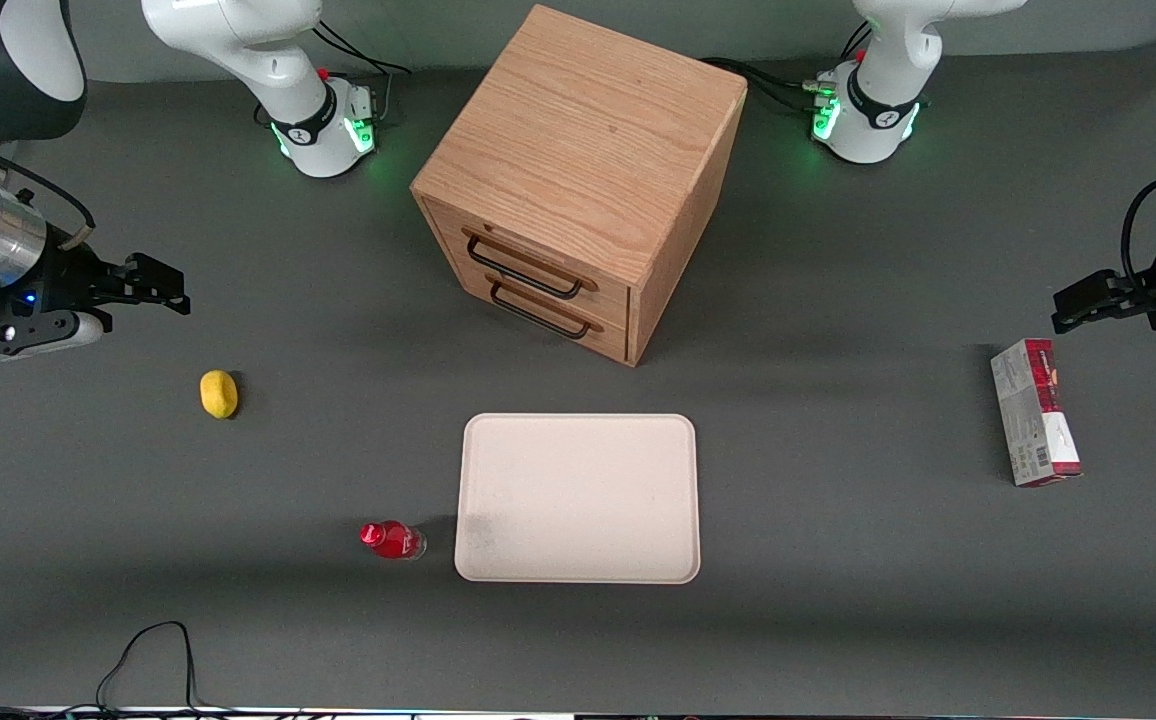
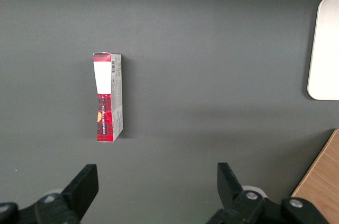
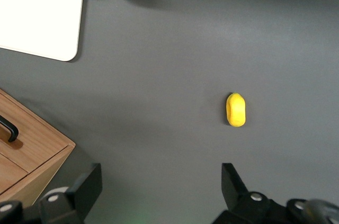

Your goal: Place coke bottle on tray

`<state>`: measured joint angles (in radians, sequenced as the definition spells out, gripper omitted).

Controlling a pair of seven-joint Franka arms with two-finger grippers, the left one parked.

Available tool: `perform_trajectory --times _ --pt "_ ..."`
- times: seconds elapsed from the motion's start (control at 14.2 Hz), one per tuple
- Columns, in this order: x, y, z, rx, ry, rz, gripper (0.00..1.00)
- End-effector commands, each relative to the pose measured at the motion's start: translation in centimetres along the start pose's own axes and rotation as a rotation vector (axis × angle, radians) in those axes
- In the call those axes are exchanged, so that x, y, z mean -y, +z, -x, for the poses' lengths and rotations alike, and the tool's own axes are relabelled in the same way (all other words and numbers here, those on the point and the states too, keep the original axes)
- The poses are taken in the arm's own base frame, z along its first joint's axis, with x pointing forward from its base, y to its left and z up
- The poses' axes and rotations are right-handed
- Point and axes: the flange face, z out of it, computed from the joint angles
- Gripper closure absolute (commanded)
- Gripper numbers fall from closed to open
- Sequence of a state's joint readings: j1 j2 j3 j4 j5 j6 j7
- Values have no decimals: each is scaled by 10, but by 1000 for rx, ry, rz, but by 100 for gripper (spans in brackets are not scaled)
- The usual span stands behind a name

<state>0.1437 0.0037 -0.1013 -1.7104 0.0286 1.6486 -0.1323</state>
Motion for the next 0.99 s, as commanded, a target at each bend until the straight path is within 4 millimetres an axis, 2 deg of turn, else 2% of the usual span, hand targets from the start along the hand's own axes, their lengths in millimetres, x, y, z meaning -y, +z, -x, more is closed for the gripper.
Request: perform_trajectory --times 0.0,0.78,0.92 --pt "1 -7 -1 0 18 -15 0" --pt "3 -13 1 29 14 -16 0" --pt "4 -15 -3 48 14 -16 0"
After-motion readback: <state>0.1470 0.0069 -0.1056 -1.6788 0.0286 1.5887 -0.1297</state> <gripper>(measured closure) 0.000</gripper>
